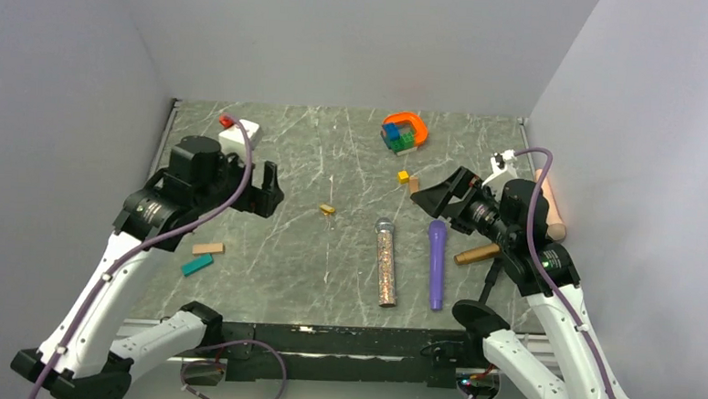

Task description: Remove the keys from the keyring

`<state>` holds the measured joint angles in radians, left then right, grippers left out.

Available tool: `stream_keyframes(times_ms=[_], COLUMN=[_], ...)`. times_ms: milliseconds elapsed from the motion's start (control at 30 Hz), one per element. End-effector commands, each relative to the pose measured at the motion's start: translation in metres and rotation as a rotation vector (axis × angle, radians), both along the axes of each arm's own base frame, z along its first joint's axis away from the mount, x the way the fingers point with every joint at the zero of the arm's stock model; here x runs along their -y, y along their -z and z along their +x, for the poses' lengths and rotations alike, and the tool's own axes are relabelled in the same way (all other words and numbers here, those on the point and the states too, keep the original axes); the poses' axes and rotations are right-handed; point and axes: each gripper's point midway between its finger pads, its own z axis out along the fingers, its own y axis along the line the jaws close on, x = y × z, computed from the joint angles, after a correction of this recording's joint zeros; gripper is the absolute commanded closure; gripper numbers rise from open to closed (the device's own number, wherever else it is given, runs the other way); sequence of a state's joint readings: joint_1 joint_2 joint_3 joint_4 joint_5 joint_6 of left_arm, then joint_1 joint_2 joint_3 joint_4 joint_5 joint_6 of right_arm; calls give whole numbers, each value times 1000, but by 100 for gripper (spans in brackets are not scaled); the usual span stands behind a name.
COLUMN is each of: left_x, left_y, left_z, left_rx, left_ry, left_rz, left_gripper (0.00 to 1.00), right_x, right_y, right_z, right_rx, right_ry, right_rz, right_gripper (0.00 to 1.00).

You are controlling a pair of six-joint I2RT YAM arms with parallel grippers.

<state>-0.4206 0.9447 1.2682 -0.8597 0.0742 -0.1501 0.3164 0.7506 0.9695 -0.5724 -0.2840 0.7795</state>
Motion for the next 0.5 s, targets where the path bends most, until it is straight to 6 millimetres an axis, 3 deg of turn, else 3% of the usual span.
stream_keyframes(times_ms=[0, 200, 467], left_x=[13, 55, 124], left_y=[4, 23, 73], left_z=[5, 6, 14], left_rx=[22, 45, 192], left_ry=[30, 128, 353], left_rz=[90, 283, 663], left_gripper=[1, 1, 2], right_x=[8, 13, 23], right_y=[-5, 2, -1], right_z=[-2, -14, -31], right_rx=[-39, -83, -61], right_ry=[49, 37, 10], right_rz=[-15, -62, -139], right_gripper=[0, 0, 0])
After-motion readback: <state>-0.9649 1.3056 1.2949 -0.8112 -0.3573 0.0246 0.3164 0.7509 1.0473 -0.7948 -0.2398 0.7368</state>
